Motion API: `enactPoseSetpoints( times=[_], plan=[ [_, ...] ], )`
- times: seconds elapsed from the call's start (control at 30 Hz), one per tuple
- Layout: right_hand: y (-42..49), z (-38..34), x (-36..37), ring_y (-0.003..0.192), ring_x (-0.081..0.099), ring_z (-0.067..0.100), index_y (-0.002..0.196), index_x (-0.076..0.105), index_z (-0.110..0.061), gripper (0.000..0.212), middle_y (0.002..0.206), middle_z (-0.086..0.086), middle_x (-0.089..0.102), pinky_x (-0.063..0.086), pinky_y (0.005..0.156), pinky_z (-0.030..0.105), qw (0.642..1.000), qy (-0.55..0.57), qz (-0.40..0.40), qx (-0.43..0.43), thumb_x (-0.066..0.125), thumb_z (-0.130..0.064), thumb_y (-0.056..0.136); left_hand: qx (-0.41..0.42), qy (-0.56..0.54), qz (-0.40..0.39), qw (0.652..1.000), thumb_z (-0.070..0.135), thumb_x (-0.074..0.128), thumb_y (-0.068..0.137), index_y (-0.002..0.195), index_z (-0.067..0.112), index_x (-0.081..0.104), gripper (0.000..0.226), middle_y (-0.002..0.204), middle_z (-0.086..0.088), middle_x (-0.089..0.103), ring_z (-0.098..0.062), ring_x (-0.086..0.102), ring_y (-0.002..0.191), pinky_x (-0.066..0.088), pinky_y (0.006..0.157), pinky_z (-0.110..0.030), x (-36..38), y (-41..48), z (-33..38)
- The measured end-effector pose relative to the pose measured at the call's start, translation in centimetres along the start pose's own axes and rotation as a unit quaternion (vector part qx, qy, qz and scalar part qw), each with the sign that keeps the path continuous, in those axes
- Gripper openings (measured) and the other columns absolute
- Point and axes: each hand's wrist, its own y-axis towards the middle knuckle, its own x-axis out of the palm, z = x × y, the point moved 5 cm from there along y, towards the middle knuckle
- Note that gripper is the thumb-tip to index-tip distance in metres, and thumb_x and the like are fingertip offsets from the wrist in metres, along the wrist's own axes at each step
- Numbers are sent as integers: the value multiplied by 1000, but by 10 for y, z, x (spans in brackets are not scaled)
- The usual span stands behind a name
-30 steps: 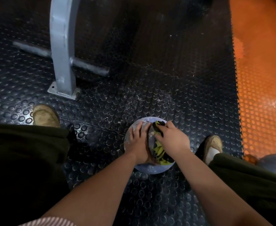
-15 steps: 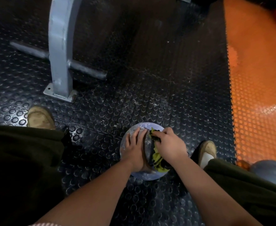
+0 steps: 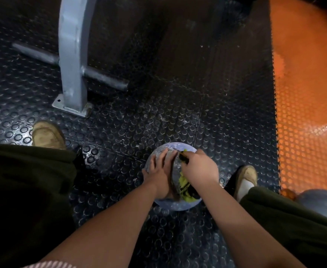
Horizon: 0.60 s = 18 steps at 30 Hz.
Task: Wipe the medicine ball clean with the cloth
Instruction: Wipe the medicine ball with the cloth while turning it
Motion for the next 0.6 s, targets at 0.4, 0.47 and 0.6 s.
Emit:
enactPoseSetpoints(
  times=[0.4,0.47,0.6],
  plan=[
    [18,-5,-2,94,60,29,118,61,-19,31,110,9,56,42,65,30,1000,-16,4,-20,44,-31,96,34,30,35,998,52,87,58,142,41,-27,142,155,6,-30,-36,-27,143,6,115,-63,14,-1,-9],
    [19,-8,-1,93,60,29,119,61,-20,31,110,10,55,44,66,31,999,-22,-3,-27,44,-29,96,45,27,42,998,53,87,57,140,43,-26,141,155,5,-27,-37,-24,144,6,115,-64,10,0,-12],
    [-10,7,3,93,59,27,118,60,-22,29,108,5,55,46,68,32,999,-28,-11,-33,47,-29,93,28,-22,41,999,47,82,69,148,43,-15,125,156,11,-24,-31,-22,145,8,116,-61,8,-3,-6]
  ],
)
